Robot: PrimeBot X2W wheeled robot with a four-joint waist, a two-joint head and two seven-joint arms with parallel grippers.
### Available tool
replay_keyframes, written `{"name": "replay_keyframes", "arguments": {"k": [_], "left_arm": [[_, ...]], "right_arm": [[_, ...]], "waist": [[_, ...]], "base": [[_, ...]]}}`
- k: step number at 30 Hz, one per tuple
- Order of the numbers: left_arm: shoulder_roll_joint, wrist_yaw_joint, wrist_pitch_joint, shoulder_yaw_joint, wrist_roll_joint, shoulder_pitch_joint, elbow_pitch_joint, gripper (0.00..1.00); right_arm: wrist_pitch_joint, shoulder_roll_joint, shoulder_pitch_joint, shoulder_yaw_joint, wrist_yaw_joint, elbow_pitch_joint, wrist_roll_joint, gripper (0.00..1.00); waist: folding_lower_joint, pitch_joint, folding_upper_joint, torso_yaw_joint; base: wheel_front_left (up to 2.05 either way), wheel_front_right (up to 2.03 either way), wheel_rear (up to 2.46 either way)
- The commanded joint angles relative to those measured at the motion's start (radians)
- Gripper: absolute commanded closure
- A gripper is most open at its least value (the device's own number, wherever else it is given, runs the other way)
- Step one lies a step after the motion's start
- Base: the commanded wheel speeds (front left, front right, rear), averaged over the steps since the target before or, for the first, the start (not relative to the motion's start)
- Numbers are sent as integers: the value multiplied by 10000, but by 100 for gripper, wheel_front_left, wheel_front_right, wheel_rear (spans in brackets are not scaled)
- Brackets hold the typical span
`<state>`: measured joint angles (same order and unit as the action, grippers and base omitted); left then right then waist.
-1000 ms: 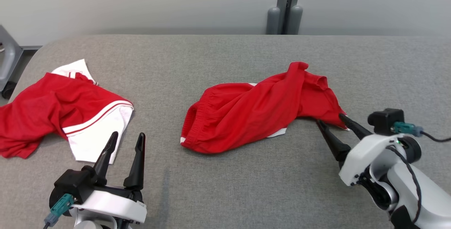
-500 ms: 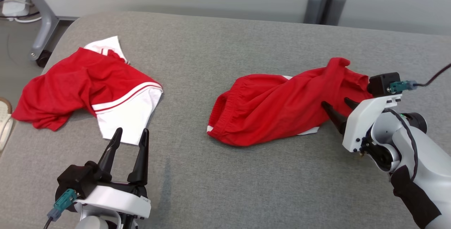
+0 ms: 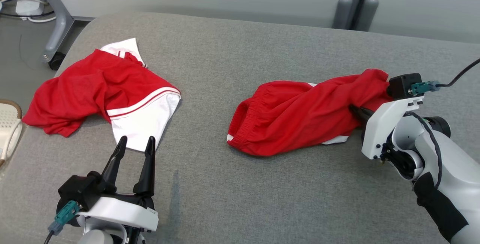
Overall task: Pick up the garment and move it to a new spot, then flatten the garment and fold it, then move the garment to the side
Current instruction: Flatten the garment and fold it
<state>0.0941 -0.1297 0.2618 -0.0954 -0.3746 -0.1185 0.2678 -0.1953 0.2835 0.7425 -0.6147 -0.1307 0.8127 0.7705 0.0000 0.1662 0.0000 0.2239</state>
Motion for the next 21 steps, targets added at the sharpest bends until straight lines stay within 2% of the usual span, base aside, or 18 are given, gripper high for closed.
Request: {"name": "replay_keyframes", "arguments": {"k": [1,9,11,14,21], "left_arm": [[66,-19,46,42,54,86,-3,0],[64,-19,47,98,241,432,-41,0],[37,-19,46,83,287,537,-48,0],[22,-19,47,55,320,582,-45,0],[3,-19,46,-33,311,562,-11,0]], "right_arm": [[71,173,-195,2,-1,-135,3,100],[-612,1029,-955,119,0,-1822,143,100],[-1306,1494,-1449,500,-1,-2858,163,100],[-1985,1811,-1906,821,-1,-3501,107,100],[-4909,2532,-3893,2300,0,-5673,-298,100]], "waist": [[0,-162,0,-186],[0,-705,0,-974],[0,-835,0,-1244],[0,-879,0,-1344],[0,-833,0,-1369]], "base": [[0,0,0],[0,0,0],[0,0,0],[0,0,0],[0,0,0]]}}
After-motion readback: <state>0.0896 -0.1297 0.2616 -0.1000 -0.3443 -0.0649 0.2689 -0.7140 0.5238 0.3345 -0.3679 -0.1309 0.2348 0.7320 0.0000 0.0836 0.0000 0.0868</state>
